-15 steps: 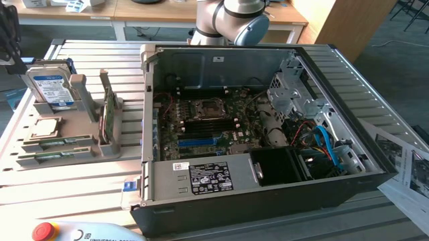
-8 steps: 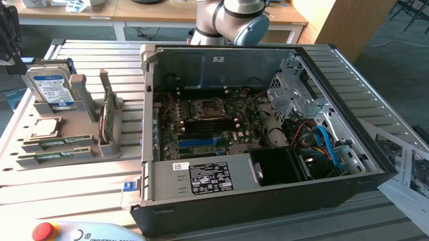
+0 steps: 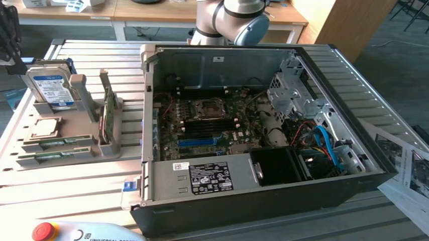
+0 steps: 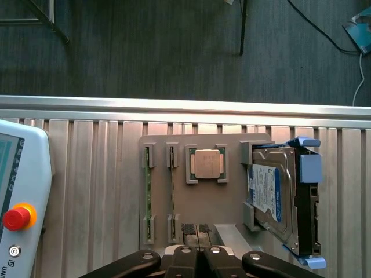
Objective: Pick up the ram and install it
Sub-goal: 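Pick up the ram and move it above insertion slot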
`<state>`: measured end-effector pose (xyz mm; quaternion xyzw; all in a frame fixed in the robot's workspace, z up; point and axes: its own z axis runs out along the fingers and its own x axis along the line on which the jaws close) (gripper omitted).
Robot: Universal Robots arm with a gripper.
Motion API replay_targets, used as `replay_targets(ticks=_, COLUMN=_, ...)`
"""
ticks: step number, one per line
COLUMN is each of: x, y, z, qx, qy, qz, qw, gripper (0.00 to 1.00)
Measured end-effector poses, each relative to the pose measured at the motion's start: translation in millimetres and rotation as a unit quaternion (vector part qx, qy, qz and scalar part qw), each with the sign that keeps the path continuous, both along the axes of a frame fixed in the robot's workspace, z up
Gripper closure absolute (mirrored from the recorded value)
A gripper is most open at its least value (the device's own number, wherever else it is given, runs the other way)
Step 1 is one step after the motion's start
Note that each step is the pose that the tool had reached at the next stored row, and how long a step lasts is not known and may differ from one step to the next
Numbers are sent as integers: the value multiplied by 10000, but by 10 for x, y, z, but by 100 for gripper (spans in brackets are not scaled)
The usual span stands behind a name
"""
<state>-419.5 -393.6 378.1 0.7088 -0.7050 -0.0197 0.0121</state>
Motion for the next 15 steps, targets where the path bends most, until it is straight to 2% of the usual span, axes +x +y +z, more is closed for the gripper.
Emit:
replay_targets(ticks=1, x=0, y=0, z=0, qx=0, qy=0, qz=0, qw=10000, gripper=89)
replay_targets(ticks=2, x=0, y=0, z=0, qx=0, qy=0, qz=0, qw=10000, gripper=84)
replay_targets(ticks=4, x=0, y=0, z=0, qx=0, qy=0, qz=0, qw=10000, gripper=84)
replay_targets(ticks=5, x=0, y=0, z=0, qx=0, qy=0, qz=0, qw=10000, gripper=76)
replay_targets(ticks=15, x=0, y=0, z=-1, qx=0, qy=0, qz=0, qw=10000, gripper=76)
